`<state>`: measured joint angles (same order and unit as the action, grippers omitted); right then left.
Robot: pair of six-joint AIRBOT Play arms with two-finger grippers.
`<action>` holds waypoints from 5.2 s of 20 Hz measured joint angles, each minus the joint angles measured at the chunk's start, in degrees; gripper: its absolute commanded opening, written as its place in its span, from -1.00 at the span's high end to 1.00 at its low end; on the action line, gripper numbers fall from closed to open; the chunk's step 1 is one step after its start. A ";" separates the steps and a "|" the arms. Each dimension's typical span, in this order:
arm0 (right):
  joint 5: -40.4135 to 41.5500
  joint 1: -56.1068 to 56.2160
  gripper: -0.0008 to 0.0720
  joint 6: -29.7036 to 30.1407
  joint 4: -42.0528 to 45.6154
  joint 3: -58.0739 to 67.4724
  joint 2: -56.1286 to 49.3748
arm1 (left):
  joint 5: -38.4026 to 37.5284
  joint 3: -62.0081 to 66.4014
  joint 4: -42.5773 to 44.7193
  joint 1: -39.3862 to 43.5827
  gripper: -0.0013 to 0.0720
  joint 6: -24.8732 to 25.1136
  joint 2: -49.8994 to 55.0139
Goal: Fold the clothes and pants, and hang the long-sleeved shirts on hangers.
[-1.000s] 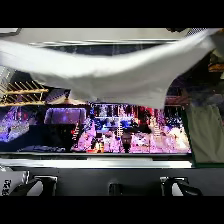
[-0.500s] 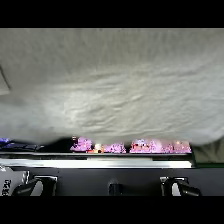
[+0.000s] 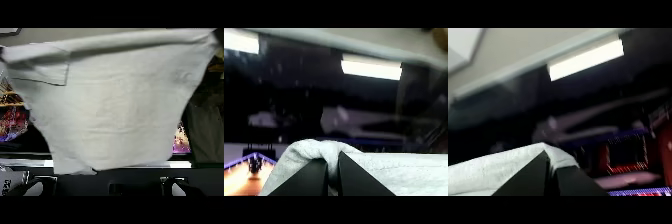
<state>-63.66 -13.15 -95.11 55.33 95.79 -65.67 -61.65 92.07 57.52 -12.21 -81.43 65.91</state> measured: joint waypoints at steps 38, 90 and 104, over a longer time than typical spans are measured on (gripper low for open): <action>-10.64 7.28 0.48 -4.81 18.49 0.02 -42.21 | -11.56 8.61 5.01 5.73 -0.01 6.64 44.61; -16.26 -16.20 -0.11 10.08 -3.32 -32.92 -4.26 | -0.31 -72.08 -11.37 -7.91 0.91 8.22 -2.99; -18.95 -19.06 -0.49 20.09 -1.29 -32.96 -20.94 | -0.33 -71.80 -12.00 -7.48 0.91 8.20 -2.86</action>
<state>-82.61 -32.21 -75.02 54.04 62.83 -86.61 -61.98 20.27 45.52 -19.68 -73.23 63.05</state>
